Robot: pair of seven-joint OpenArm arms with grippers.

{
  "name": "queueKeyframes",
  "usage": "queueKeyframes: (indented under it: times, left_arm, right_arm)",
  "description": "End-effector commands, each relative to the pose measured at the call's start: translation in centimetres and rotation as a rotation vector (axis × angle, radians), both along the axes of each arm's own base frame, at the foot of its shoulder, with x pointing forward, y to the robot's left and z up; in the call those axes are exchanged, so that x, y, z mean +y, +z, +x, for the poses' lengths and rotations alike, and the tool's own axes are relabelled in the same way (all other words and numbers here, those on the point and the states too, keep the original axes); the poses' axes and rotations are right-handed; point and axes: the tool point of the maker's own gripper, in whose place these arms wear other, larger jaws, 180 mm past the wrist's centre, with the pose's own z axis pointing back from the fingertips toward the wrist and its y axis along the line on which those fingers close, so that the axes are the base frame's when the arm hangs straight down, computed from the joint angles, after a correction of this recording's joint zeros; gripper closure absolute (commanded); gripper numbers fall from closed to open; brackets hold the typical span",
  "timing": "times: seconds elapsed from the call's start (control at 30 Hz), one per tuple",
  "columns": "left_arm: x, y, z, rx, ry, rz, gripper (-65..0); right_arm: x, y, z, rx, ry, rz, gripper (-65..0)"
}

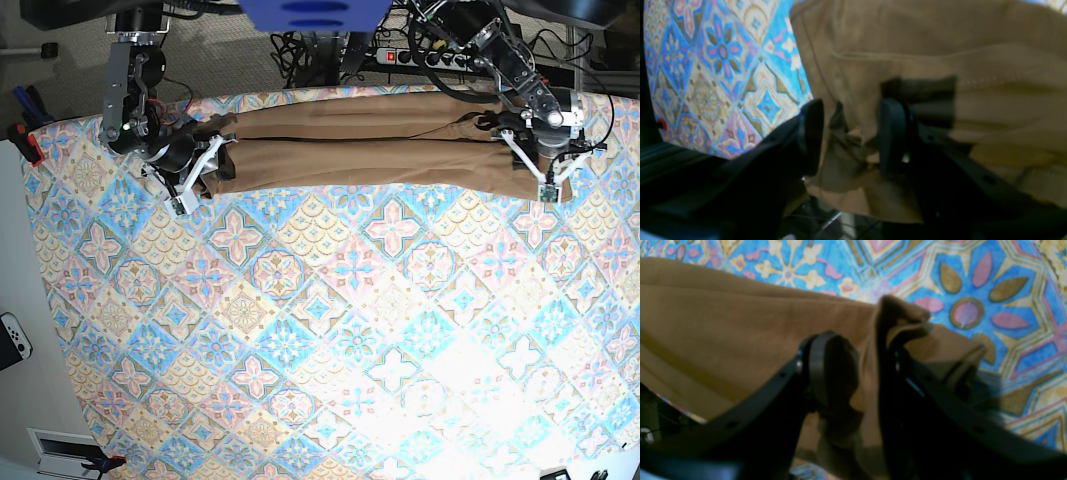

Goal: Layout the t-shirt on the table in an organized manner, then fold the t-shirt properly
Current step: 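Lay the folded hem onto the shoulder edge and adjust with both grippers, then release the folded t-shirt and lift both grippers away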

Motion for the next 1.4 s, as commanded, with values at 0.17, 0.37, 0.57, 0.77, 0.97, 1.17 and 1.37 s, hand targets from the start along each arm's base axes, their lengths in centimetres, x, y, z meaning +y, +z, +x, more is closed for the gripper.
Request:
queueKeyframes:
  times: [0.17, 0.37, 0.57, 0.77, 0.97, 1.17, 1.37]
  left_arm:
    - [1.0, 1.3, 0.2, -0.131, 0.077, -0.057, -26.1]
    - [-0.3, 0.6, -0.5, -0.166, 0.052, -0.134, -26.3]
    - [-1.2, 1.0, 0.3, -0.234, 0.042, -0.198, -26.3]
    - [-2.2, 1.5, 1.4, -0.307, 0.023, -0.265, -26.3]
    - [-0.6, 2.7, 1.9, -0.321, 0.003, -0.216, -25.7]
    - [-1.4, 5.1, 4.8, -0.478, -0.025, -0.296, -25.7]
    - [-2.6, 6.1, 6.3, -0.553, -0.037, -0.351, -25.7]
  right_arm:
    - [-0.3, 0.6, 0.5, -0.026, 0.001, -0.007, -22.4]
    - [-0.3, 0.6, 0.5, -0.026, 0.001, -0.007, -22.4]
    - [0.3, 0.5, 0.4, -0.022, 0.018, -0.002, -22.4]
    - [1.5, 0.3, 0.1, -0.014, 0.055, 0.009, -22.4]
    - [1.5, 0.4, 0.2, -0.020, 0.053, 0.011, -22.4]
    - [1.5, 0.4, 0.2, -0.021, 0.053, 0.011, -22.2]
    - [1.6, 0.6, 0.3, -0.027, 0.054, 0.011, -22.2]
